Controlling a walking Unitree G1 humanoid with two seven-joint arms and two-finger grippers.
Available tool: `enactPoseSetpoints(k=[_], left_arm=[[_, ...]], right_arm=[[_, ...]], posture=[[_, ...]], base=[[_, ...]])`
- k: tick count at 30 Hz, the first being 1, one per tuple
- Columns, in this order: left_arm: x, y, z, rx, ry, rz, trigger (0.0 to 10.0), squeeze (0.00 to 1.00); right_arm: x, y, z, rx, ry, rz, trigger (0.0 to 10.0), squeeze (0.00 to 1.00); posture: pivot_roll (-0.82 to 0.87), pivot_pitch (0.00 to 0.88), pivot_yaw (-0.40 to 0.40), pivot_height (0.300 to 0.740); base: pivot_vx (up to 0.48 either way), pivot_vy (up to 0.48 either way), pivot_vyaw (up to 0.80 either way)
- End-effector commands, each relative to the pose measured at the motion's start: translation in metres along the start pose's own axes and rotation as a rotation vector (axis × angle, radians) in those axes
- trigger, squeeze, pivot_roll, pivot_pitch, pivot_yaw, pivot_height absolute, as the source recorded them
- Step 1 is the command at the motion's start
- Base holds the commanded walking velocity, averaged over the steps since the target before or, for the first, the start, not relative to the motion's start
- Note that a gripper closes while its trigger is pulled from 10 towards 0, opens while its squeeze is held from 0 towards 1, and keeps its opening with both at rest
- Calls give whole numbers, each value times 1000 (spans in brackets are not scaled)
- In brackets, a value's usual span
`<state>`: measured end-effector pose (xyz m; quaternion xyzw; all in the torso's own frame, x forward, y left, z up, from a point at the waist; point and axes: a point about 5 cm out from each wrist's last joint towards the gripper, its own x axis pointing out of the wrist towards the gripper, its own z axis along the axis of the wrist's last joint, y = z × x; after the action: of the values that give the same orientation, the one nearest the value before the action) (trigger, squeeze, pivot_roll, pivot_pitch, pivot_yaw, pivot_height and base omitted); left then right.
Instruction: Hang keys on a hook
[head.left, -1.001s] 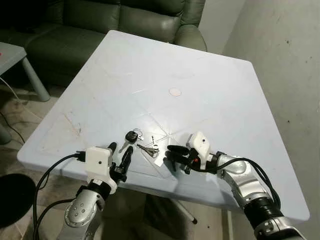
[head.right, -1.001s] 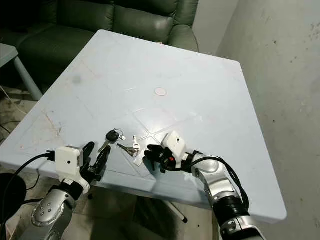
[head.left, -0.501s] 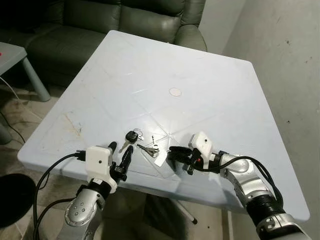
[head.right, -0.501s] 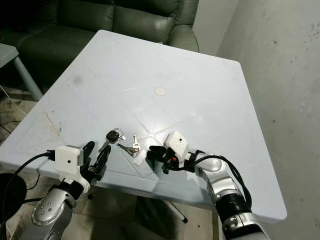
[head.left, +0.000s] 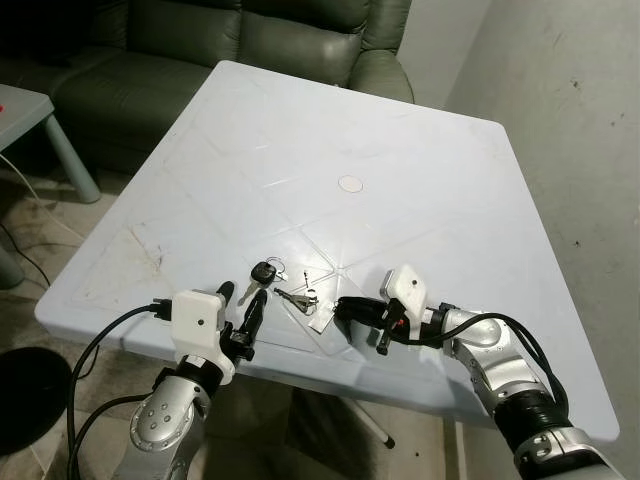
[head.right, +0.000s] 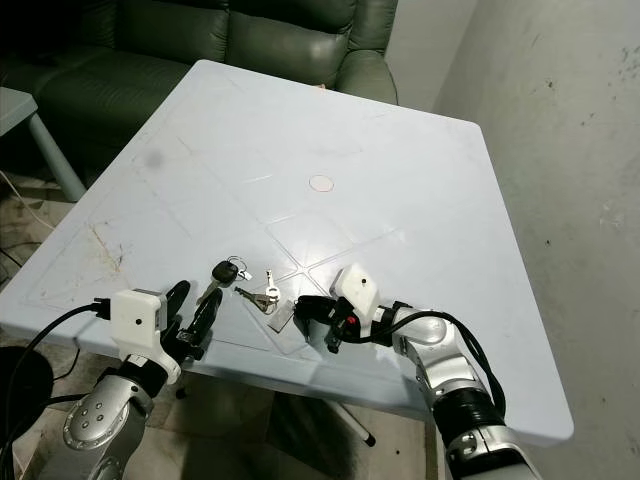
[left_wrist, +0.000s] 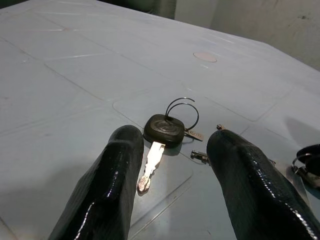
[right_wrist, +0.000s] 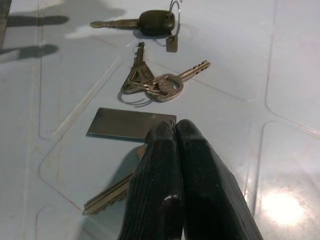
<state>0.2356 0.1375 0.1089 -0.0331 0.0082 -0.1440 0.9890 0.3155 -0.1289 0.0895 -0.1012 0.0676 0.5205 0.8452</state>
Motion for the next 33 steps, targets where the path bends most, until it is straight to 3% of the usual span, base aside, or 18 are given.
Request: enactPoseSetpoints(k=[1, 6, 11, 13, 14, 16, 18, 20, 21, 25, 26, 27, 28, 29, 30, 31, 33], left_arm=[[1, -2, 3, 5, -7, -7, 10000, 0], [13, 3, 6, -27, -20, 41, 10000, 0], [34, 11, 9, -99, -14, 141, 10000, 0], [50, 12, 20, -129, -56, 140, 10000, 0], [53, 12, 22, -133, -62, 139, 10000, 0], [60, 14, 26, -128, -72, 141, 10000, 0], [82, 22, 49, -78, -146, 136, 10000, 0], [86, 24, 52, -64, -156, 129, 10000, 0], [92, 27, 61, 2, -177, 114, 10000, 0], [97, 32, 71, 25, -188, 95, 10000, 0], [97, 33, 71, 25, -187, 93, 10000, 0], [97, 36, 72, 26, -188, 93, 10000, 0], [97, 38, 72, 26, -190, 93, 10000, 0], [97, 40, 71, 22, -187, 95, 10000, 0], [96, 42, 70, 18, -185, 96, 10000, 0], [91, 46, 65, -5, -180, 74, 10000, 0], [89, 47, 63, -5, -175, 64, 10000, 0]], right_arm=[[-6, -11, 8, 17, -49, -58, 0, 0], [-4, -24, 29, 113, -240, -235, 0, 0], [5, -23, 42, 168, -367, -335, 0, 0], [3, -25, 62, 220, -512, -382, 0, 0], [2, -26, 65, 227, -531, -387, 0, 0], [0, -26, 70, 211, -547, -408, 0, 0], [-9, -29, 83, 155, -593, -503, 0, 0], [-12, -29, 85, 139, -602, -524, 0, 0], [-18, -29, 88, 99, -603, -567, 0, 0], [-28, -25, 89, 74, -605, -646, 0, 0], [-30, -23, 87, 72, -603, -655, 588, 0], [-34, -23, 85, 75, -591, -688, 4980, 0], [-36, -22, 83, 78, -583, -713, 4980, 0], [-40, -23, 80, 88, -577, -751, 10000, 0], [-42, -23, 79, 95, -575, -775, 10000, 0], [-51, -23, 71, 108, -543, -883, 10000, 0], [-54, -23, 67, 118, -531, -920, 10000, 0]], posture=[[37, 106, -137, 740], [34, 83, -136, 740], [23, 44, -123, 740], [15, 22, -113, 740], [15, 22, -113, 740], [9, 12, -107, 740], [-15, 0, -88, 740], [-22, 0, -84, 740], [-34, 0, -78, 740], [-51, 0, -67, 740], [-51, 0, -67, 740], [-66, 0, -63, 740], [-66, 0, -63, 740], [-75, 0, -59, 740], [-79, 0, -59, 740], [-93, 0, -56, 740], [-93, 0, -56, 740]], base=[[0, 0, 0], [0, 0, 0], [0, 0, 0], [0, 0, 0], [0, 0, 0], [0, 0, 0], [0, 0, 0], [0, 0, 0], [0, 0, 0], [0, 0, 0], [0, 0, 0], [0, 0, 0], [0, 0, 0], [0, 0, 0], [0, 0, 0], [0, 0, 0], [0, 0, 0]])
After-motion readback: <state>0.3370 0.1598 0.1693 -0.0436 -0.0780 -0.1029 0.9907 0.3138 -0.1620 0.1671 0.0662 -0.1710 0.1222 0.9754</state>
